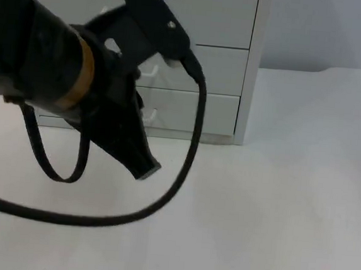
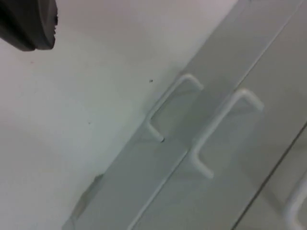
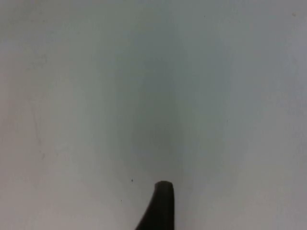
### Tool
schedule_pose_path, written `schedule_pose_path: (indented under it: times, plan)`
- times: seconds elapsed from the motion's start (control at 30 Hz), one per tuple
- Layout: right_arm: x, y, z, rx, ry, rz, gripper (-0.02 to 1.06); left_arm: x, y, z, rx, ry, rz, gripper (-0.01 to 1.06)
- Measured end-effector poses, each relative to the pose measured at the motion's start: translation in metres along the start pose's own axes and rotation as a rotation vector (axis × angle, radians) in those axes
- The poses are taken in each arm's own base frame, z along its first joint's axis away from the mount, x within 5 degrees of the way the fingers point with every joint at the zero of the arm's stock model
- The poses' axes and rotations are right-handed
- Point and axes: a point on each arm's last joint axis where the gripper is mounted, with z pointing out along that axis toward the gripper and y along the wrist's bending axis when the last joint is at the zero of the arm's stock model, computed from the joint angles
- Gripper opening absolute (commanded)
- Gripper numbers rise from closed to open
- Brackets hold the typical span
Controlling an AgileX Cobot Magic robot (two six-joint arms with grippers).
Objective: Open the drawer with the left hand, place the block into the drawer with the right hand, then close the drawer with the left hand.
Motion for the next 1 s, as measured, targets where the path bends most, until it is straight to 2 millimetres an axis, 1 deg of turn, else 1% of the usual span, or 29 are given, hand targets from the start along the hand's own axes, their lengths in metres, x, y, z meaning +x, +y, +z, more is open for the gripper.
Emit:
schedule_pose_path:
  times: [0.07, 0.1, 0.13, 0.27, 0.3, 0.43, 0.47, 0.6, 0.67, 0.73, 0.8, 0.83, 0.93, 1.0]
  plan:
    - [0.000, 0.000, 0.000, 0.000, 0.000, 0.000, 0.74, 0.002, 0.009, -0.007, -0.003, 0.009, -0.071, 0.00]
    - [0.000, 0.000, 0.000, 0.000, 0.000, 0.000, 0.74, 0.002, 0.009, -0.007, -0.003, 0.009, -0.071, 0.00]
    - [0.000, 0.000, 0.000, 0.000, 0.000, 0.000, 0.74, 0.003, 0.015, -0.012, -0.003, 0.005, -0.111, 0.00]
    - [0.000, 0.000, 0.000, 0.000, 0.000, 0.000, 0.74, 0.015, 0.051, -0.035, -0.058, 0.013, -0.299, 0.00]
    - [0.000, 0.000, 0.000, 0.000, 0.000, 0.000, 0.74, 0.015, 0.051, -0.035, -0.058, 0.013, -0.299, 0.00]
    - [0.000, 0.000, 0.000, 0.000, 0.000, 0.000, 0.74, 0.040, 0.094, -0.063, -0.171, 0.040, -0.538, 0.00]
    - [0.000, 0.000, 0.000, 0.000, 0.000, 0.000, 0.74, 0.040, 0.094, -0.063, -0.171, 0.040, -0.538, 0.00]
    - [0.000, 0.000, 0.000, 0.000, 0.000, 0.000, 0.74, 0.069, 0.127, -0.096, -0.268, 0.047, -0.749, 0.00]
    - [0.000, 0.000, 0.000, 0.000, 0.000, 0.000, 0.74, 0.072, 0.129, -0.099, -0.275, 0.048, -0.767, 0.00]
    - [0.000, 0.000, 0.000, 0.000, 0.000, 0.000, 0.74, 0.084, 0.137, -0.114, -0.300, 0.045, -0.836, 0.00]
    - [0.000, 0.000, 0.000, 0.000, 0.000, 0.000, 0.74, 0.092, 0.141, -0.123, -0.319, 0.047, -0.887, 0.00]
    - [0.000, 0.000, 0.000, 0.000, 0.000, 0.000, 0.74, 0.092, 0.141, -0.123, -0.319, 0.047, -0.887, 0.00]
    - [0.000, 0.000, 0.000, 0.000, 0.000, 0.000, 0.74, 0.104, 0.148, -0.134, -0.355, 0.053, -0.949, 0.00]
    - [0.000, 0.000, 0.000, 0.000, 0.000, 0.000, 0.74, 0.106, 0.148, -0.137, -0.360, 0.055, -0.959, 0.00]
